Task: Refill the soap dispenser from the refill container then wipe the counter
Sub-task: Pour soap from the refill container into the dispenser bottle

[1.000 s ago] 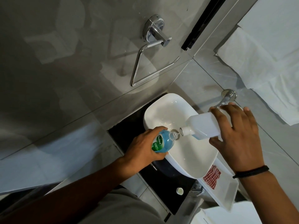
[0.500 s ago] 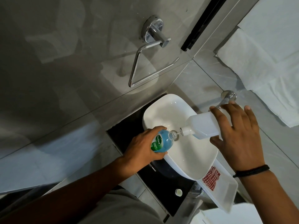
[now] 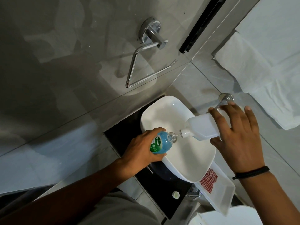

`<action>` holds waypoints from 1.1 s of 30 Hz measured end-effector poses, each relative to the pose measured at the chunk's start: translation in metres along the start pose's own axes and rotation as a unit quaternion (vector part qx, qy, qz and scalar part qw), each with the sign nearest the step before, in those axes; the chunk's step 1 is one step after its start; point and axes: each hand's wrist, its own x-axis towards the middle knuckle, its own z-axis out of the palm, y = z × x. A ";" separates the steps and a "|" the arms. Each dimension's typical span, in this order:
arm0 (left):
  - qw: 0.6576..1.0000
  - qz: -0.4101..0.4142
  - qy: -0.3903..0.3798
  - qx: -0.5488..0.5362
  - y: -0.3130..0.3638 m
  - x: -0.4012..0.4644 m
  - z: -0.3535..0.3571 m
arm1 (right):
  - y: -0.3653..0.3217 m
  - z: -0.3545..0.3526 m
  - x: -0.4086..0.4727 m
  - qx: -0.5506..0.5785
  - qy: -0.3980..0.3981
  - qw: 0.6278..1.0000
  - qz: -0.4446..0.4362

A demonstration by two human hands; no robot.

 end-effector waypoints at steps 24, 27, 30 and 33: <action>1.000 0.010 0.019 -0.004 0.006 0.006 0.012 | 0.012 -0.007 0.010 -0.056 0.015 0.997 -0.049; 1.000 0.010 0.018 -0.001 0.008 0.007 0.013 | 0.014 -0.007 0.012 -0.064 0.024 0.996 -0.055; 1.000 0.008 0.013 -0.001 0.008 0.009 0.014 | 0.015 -0.006 0.014 -0.072 0.022 0.995 -0.060; 1.000 0.004 0.010 0.000 0.009 0.010 0.014 | 0.016 -0.004 0.014 -0.087 0.025 0.994 -0.068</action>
